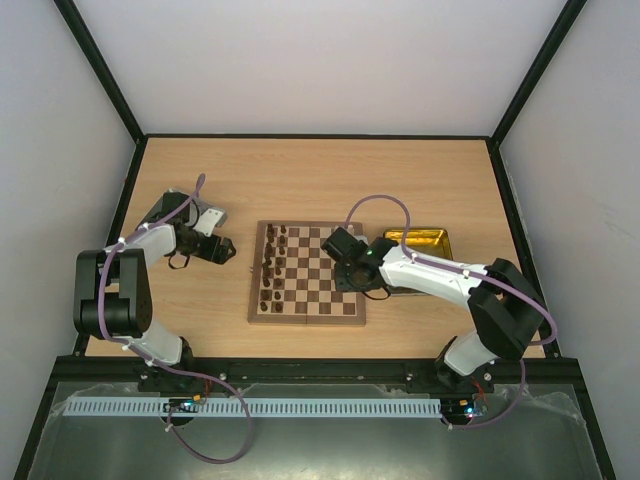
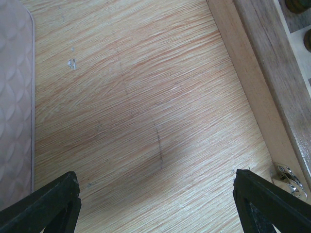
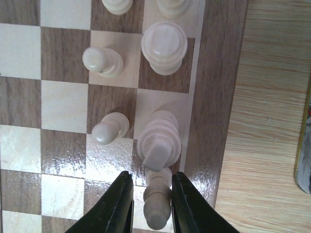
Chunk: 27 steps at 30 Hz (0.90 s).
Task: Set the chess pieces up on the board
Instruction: Place the chess piece on the chessboard.
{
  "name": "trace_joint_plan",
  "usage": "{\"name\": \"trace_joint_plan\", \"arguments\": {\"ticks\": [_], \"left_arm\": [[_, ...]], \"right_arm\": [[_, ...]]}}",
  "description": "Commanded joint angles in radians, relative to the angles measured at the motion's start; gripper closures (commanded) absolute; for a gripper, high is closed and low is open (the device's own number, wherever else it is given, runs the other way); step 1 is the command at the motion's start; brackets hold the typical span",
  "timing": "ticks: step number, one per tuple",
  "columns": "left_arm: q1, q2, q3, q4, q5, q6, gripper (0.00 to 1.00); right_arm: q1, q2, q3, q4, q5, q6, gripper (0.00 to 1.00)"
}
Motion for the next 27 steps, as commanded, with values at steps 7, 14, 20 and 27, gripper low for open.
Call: {"name": "trace_joint_plan", "arguments": {"ticks": [7, 14, 20, 27], "left_arm": [[-0.003, 0.008, -0.008, -0.008, 0.003, 0.002, 0.14], [-0.004, 0.01, -0.007, -0.008, 0.005, 0.002, 0.14], [-0.007, 0.011, -0.007, -0.008, 0.006, 0.003, 0.14], [-0.008, 0.009, -0.012, -0.008, 0.005, 0.003, 0.14]], "right_arm": [[0.004, -0.016, 0.032, -0.027, 0.018, -0.006, 0.79], [0.004, -0.021, 0.032, -0.052, 0.048, -0.008, 0.79], [0.004, -0.021, 0.017, -0.057, 0.075, -0.008, 0.79], [0.004, -0.011, 0.008, -0.033, 0.056, -0.007, 0.81]]}}
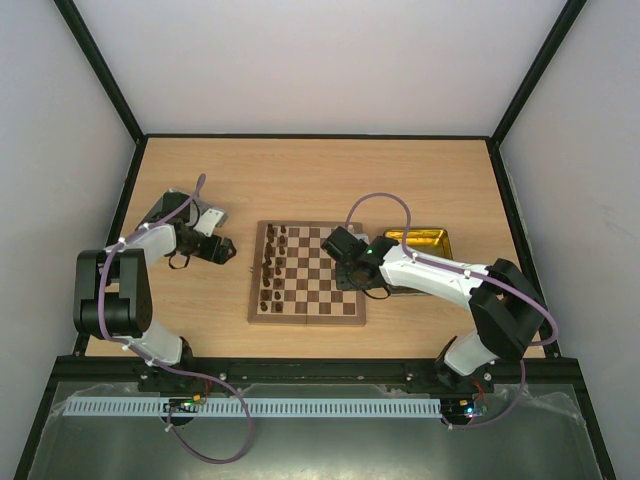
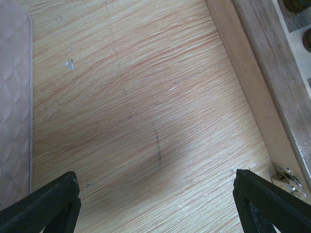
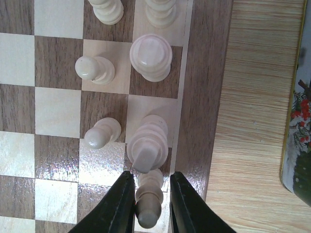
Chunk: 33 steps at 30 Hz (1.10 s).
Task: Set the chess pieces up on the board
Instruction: Place the chess piece on the chessboard.
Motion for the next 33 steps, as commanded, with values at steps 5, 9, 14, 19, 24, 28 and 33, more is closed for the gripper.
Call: {"name": "trace_joint_plan", "arguments": {"ticks": [5, 9, 14, 19, 24, 28, 33], "left_arm": [[-0.003, 0.007, -0.012, -0.007, 0.004, 0.005, 0.14], [-0.003, 0.006, -0.012, -0.008, 0.003, 0.005, 0.14], [-0.003, 0.009, -0.011, -0.008, 0.004, 0.005, 0.14], [-0.003, 0.009, -0.011, -0.007, 0.003, 0.005, 0.14], [-0.003, 0.009, -0.014, -0.007, 0.003, 0.005, 0.14], [-0.003, 0.011, -0.014, -0.006, 0.003, 0.005, 0.14], [-0.003, 0.006, -0.014, -0.007, 0.004, 0.005, 0.14]], "right_arm": [[0.005, 0.001, -0.01, -0.005, 0.008, -0.011, 0.82], [0.004, 0.003, -0.016, 0.0, 0.002, -0.013, 0.82], [0.004, 0.009, -0.022, 0.011, -0.013, -0.015, 0.83], [0.004, 0.012, -0.026, 0.021, -0.019, -0.018, 0.86], [0.004, 0.012, -0.025, 0.027, -0.02, -0.019, 0.87], [0.004, 0.012, -0.023, 0.031, -0.021, -0.018, 0.88], [0.003, 0.017, -0.026, 0.032, -0.02, -0.021, 0.88]]}}
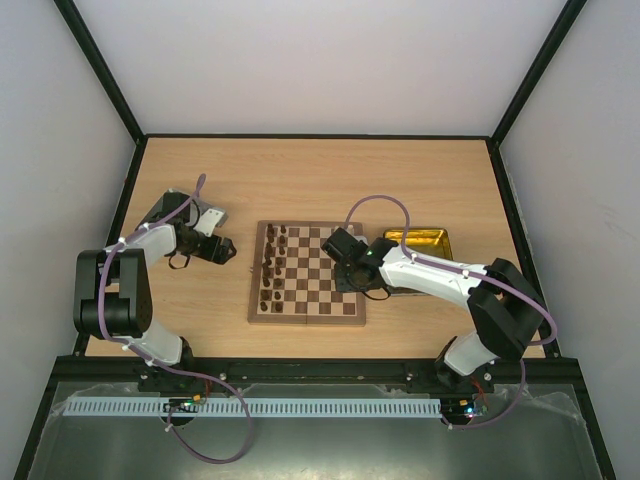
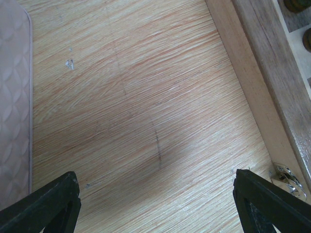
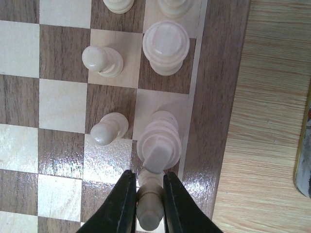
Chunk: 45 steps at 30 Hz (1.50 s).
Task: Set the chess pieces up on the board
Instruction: Place the chess piece on the chessboard, then pick up the chess piece from the storage box.
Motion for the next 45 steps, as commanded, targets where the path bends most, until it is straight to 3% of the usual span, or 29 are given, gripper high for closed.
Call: {"name": "trace_joint_plan", "arguments": {"ticks": [1, 18, 30, 38, 45], "left_arm": [[-0.003, 0.006, -0.013, -0.006, 0.004, 0.005, 0.14], [-0.003, 0.011, -0.014, -0.006, 0.008, 0.006, 0.14], [-0.006, 0.008, -0.009, -0.013, 0.017, 0.006, 0.14], [-0.01, 0.019, -0.005, -0.013, 0.021, 0.005, 0.14], [-0.012, 0.015, -0.009, -0.013, 0.014, 0.007, 0.14]], "right_arm": [[0.003, 0.013, -0.009, 0.006, 0.012, -0.002, 0.86], [0.004, 0.001, 0.047, -0.037, 0.036, -0.002, 0.69], [-0.023, -0.089, 0.158, -0.213, 0.173, -0.012, 0.68], [-0.352, -0.248, 0.074, -0.23, 0.151, -0.105, 0.65], [-0.478, -0.221, 0.016, -0.165, 0.096, -0.162, 0.65]]}}
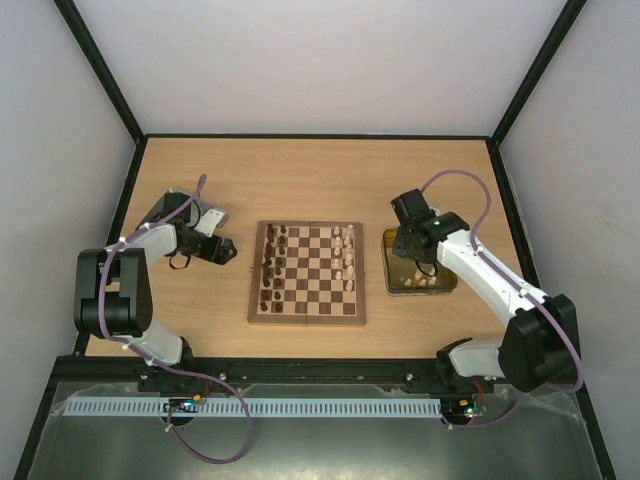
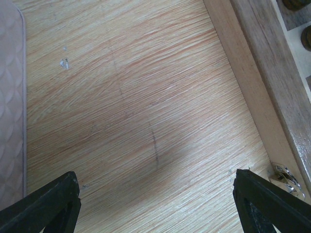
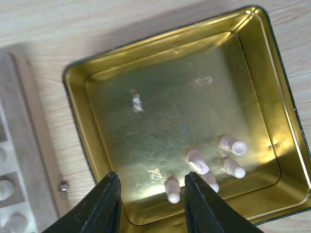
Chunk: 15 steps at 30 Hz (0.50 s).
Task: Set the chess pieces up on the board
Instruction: Pick up the chess piece from the storage box.
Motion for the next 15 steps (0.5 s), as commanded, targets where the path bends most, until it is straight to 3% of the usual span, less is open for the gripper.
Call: {"name": "trace_joint_plan", "arguments": {"ticks": [1, 7, 15], "left_arm": [[-0.005, 0.012, -0.008, -0.013, 0.009, 0.006, 0.14], [-0.006, 0.019, -0.006, -0.014, 0.012, 0.007, 0.13], [-0.006, 0.021, -0.004, -0.017, 0.016, 0.008, 0.13]], "right_arm": [[-0.061, 0.014, -0.036, 0.016, -0.036, -0.055, 0.66], [-0.219, -0.012, -0.112, 0.083, -0.137, -0.053, 0.73], [-0.252, 0.007, -0.167, 0.131, -0.225, -0.026, 0.72]]}}
